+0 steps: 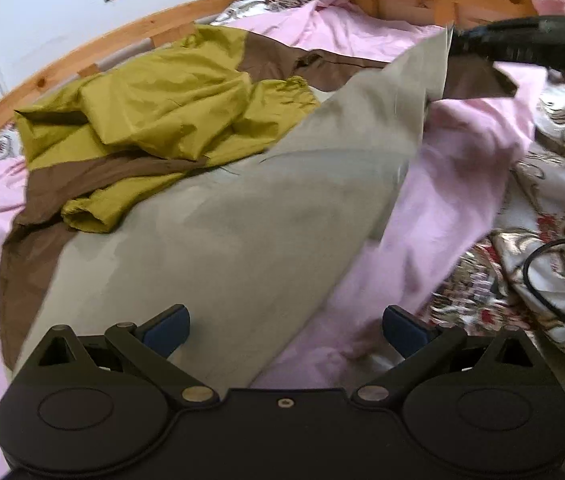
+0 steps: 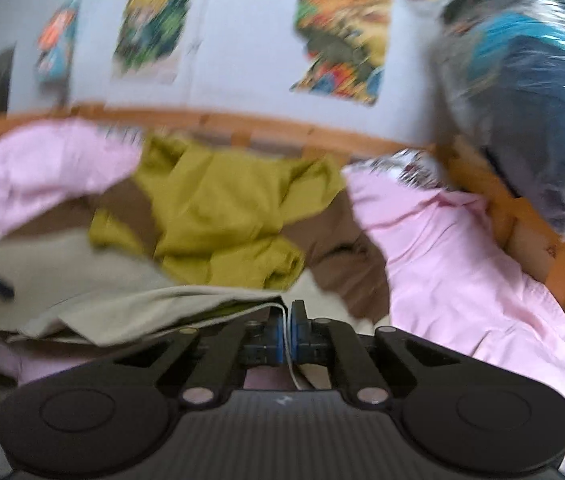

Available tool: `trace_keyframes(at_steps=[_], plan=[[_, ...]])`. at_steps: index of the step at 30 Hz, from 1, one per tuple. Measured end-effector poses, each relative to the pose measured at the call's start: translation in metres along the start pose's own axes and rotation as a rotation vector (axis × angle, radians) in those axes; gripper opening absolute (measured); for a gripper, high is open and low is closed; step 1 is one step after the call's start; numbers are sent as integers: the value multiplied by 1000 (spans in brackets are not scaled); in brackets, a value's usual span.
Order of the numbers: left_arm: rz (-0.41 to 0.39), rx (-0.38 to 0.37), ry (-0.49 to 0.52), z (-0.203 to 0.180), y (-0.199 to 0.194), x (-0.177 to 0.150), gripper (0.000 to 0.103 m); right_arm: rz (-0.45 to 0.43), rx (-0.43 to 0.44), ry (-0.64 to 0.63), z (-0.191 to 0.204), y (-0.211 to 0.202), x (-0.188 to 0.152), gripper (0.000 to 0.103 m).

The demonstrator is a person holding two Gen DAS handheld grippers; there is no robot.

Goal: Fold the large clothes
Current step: 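Grasp the khaki hem with the left gripper while the right gripper holds it up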

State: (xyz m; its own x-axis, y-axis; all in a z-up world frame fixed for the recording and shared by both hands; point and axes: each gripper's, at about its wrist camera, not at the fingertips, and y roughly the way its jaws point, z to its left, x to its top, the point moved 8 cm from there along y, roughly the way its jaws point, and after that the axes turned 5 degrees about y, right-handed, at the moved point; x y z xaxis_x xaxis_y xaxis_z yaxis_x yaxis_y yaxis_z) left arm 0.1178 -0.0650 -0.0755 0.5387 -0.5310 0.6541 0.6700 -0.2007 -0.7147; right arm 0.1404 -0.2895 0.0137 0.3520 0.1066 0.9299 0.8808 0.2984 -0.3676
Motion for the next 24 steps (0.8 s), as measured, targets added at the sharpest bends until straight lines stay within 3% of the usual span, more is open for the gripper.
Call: trace_keyframes(at_steps=[4, 11, 16, 17, 19, 22, 24], plan=[[-4, 80, -8, 14, -4, -1, 98, -54, 11, 38, -8, 0, 12, 4], [50, 207, -42, 47, -20, -29, 75, -78, -5, 49, -12, 0, 13, 4], [58, 295, -92, 79, -38, -43, 50, -104, -7, 58, -11, 3, 21, 4], [61, 310, -106, 84, -41, -45, 40, -105, -7, 70, -12, 4, 23, 4], [54, 305, -153, 95, -47, -45, 11, -110, -8, 91, -12, 4, 26, 4], [13, 306, -210, 107, -57, -38, 2, -125, -13, 92, -10, 0, 31, 3], [-32, 326, -226, 112, -69, -28, 1, -141, -24, 85, -8, -8, 35, 2]])
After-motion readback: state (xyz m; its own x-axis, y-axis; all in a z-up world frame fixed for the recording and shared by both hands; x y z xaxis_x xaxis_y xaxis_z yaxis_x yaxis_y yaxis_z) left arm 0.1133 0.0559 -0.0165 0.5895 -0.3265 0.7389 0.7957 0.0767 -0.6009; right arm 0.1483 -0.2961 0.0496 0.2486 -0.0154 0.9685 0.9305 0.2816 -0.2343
